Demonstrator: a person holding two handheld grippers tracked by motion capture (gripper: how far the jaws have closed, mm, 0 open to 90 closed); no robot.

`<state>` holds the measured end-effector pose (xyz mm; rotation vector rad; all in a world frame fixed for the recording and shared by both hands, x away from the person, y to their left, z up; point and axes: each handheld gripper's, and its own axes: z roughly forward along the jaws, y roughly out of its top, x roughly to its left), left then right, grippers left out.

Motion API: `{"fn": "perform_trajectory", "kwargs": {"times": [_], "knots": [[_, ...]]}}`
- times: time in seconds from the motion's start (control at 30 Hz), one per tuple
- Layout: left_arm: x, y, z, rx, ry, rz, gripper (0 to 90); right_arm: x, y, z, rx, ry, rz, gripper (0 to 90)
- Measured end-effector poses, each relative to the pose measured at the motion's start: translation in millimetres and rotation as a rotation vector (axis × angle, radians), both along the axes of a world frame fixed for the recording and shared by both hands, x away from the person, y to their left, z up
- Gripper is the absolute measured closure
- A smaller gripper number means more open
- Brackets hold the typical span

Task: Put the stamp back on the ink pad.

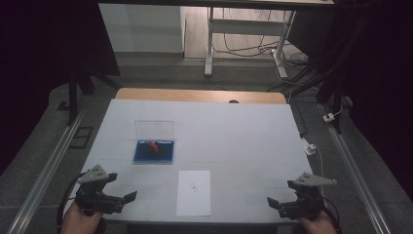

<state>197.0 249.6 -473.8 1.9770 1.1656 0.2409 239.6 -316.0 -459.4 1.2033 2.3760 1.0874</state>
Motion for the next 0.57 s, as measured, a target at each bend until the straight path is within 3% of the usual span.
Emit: {"fn": "perform_trajectory", "kwargs": {"times": [0.23, 0.57], "knots": [[-4.5, 0.5, -1.7, 0.045, 0.003, 0.019, 0.0, 0.1, 0.4, 0.1, 0.0, 0.001, -0.001, 0.6], [-4.2, 1.4, -3.2, 0.09, 0.049, 0.054, 0.0, 0.2, 0.5, -0.2, -0.005, 0.0, 0.0, 0.6]]}}
